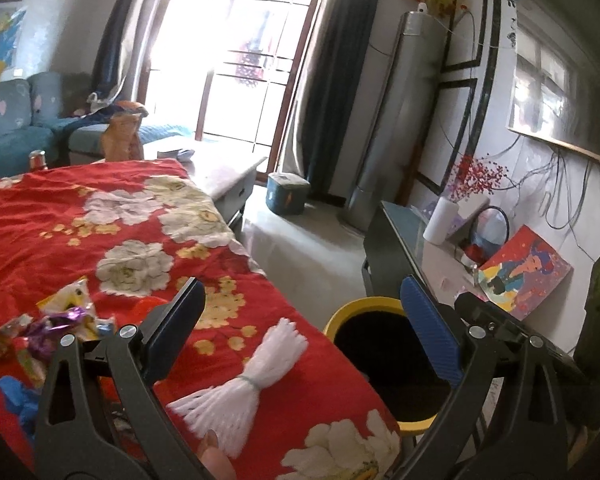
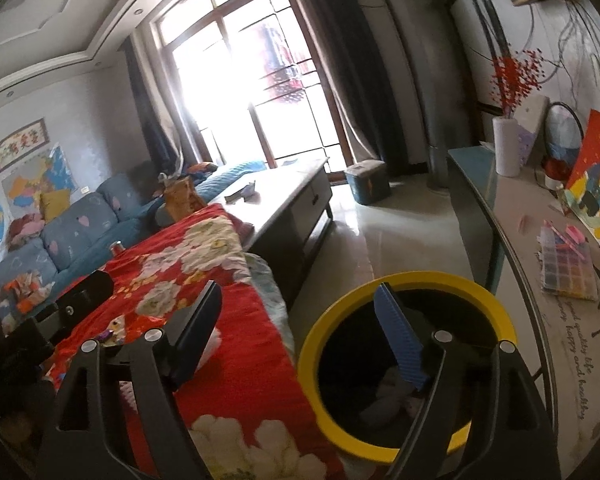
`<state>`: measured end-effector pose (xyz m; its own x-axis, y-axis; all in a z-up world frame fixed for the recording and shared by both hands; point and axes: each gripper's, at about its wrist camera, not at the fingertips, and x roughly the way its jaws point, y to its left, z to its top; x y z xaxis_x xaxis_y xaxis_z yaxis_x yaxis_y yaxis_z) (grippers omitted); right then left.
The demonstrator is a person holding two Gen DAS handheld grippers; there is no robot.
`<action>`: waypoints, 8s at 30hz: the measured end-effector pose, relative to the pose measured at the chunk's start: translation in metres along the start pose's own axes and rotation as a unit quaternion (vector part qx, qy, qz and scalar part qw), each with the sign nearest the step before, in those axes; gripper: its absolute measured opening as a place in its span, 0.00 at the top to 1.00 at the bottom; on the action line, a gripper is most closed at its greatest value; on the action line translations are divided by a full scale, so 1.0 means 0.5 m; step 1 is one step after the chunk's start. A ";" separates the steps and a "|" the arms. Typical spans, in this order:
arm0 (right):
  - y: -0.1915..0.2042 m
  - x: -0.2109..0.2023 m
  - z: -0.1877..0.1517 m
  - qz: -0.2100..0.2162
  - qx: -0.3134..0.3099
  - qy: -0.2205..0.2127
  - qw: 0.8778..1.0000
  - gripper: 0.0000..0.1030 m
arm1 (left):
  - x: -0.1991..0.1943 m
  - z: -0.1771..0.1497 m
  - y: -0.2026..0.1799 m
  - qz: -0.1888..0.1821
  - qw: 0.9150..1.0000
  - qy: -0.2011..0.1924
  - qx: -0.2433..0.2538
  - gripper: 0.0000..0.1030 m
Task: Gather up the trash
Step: 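Move the right gripper back over the candy wrappers on the bedspread, then close the right gripper on the red snack wrapper, then carry the red snack wrapper over the yellow bin with the right gripper, then open the right gripper to drop the wrapper into the bin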
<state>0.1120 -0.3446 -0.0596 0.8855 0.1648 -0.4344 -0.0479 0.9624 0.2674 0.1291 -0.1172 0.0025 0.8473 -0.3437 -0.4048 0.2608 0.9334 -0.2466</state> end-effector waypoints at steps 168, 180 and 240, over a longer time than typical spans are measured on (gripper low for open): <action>0.142 0.016 0.004 0.075 -0.065 0.029 0.995 0.90 | -0.105 -0.029 0.068 -0.075 0.992 0.100 0.011 0.93; 0.049 0.020 0.026 0.038 -0.030 0.020 0.999 0.90 | -0.060 -0.038 -0.005 -0.094 0.988 0.118 0.043 0.93; -0.233 0.096 -0.037 -0.060 0.104 0.077 0.990 0.74 | 0.233 -0.154 -0.183 -0.114 0.957 0.230 0.133 0.63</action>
<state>0.1517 -0.4448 -0.1275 0.7976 0.0986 -0.5951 0.1628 0.9147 0.3698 0.1685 -0.2509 -0.0899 0.4763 -0.4932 -0.7279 0.5753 0.8009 -0.1662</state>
